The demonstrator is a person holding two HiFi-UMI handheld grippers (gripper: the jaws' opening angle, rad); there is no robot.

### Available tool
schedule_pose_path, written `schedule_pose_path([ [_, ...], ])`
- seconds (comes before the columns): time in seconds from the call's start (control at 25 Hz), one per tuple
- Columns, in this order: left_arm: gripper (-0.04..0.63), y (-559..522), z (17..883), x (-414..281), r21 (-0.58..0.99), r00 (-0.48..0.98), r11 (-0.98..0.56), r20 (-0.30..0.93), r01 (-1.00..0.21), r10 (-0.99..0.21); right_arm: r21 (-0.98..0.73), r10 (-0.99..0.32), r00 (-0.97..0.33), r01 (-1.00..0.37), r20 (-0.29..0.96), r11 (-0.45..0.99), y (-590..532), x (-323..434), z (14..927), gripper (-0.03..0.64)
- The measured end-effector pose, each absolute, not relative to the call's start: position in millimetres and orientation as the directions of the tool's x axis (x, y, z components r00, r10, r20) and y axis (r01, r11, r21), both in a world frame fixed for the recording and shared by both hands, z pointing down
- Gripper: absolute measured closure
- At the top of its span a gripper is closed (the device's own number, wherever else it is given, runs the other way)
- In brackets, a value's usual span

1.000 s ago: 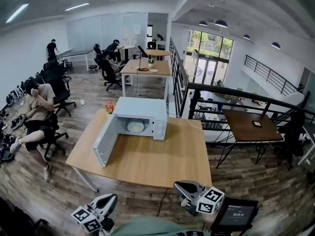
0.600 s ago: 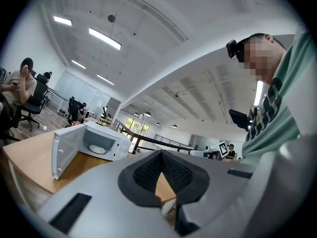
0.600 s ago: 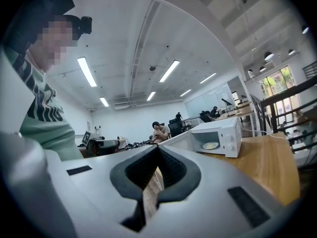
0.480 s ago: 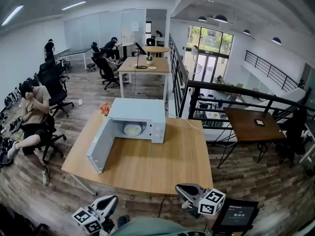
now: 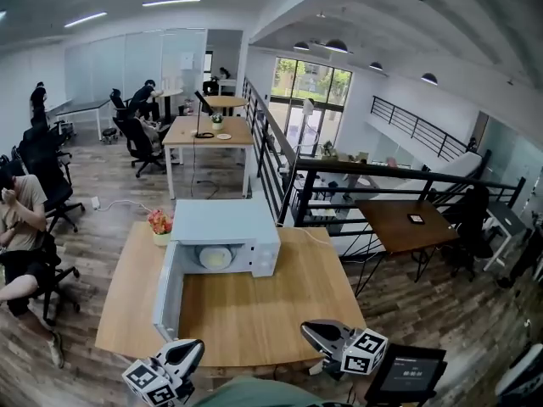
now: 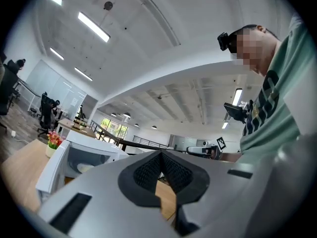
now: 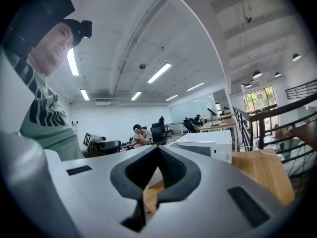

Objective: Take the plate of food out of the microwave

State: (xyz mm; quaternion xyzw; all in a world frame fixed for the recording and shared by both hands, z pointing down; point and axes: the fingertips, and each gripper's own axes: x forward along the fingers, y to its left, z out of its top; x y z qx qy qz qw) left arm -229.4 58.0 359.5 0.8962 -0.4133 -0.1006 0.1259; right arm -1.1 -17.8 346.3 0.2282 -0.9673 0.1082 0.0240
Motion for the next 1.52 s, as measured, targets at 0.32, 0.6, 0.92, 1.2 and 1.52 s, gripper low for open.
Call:
schedule_pose_path([
  [0.32, 0.603, 21, 363, -274, 0.303, 0.74, -0.726, -0.088, -0.618, -0.667, -0.217, -0.481, -0.863, -0.504, 0.154, 0.836, -38, -63, 352, 0.612],
  [0.6, 0.603, 6, 369, -284, 0.338, 0.73, -0.702, -0.063, -0.626, -0.681, -0.237, -0.456, -0.876, -0.482, 0.157, 0.844, -62, -78, 353, 0.611],
  [0.92, 0.603, -40, 368, -241, 0.315, 0.615, -0.588, -0.018, -0.745, -0.789, -0.248, -0.33, -0.939, -0.344, 0.098, 0.906, -124, -47, 380, 0.611],
  [1.2, 0.603, -80, 382, -179, 0.333, 0.495, -0.449, 0.064, -0.829, -0.867, -0.273, -0.195, -0.98, -0.199, 0.04, 0.941, -180, 3, 400, 0.611],
  [1.52, 0.603, -103, 402, -154, 0.317, 0.432, -0.367, 0.165, -0.875, -0.887, -0.374, -0.131, -0.991, -0.132, 0.027, 0.918, -217, 19, 435, 0.611],
])
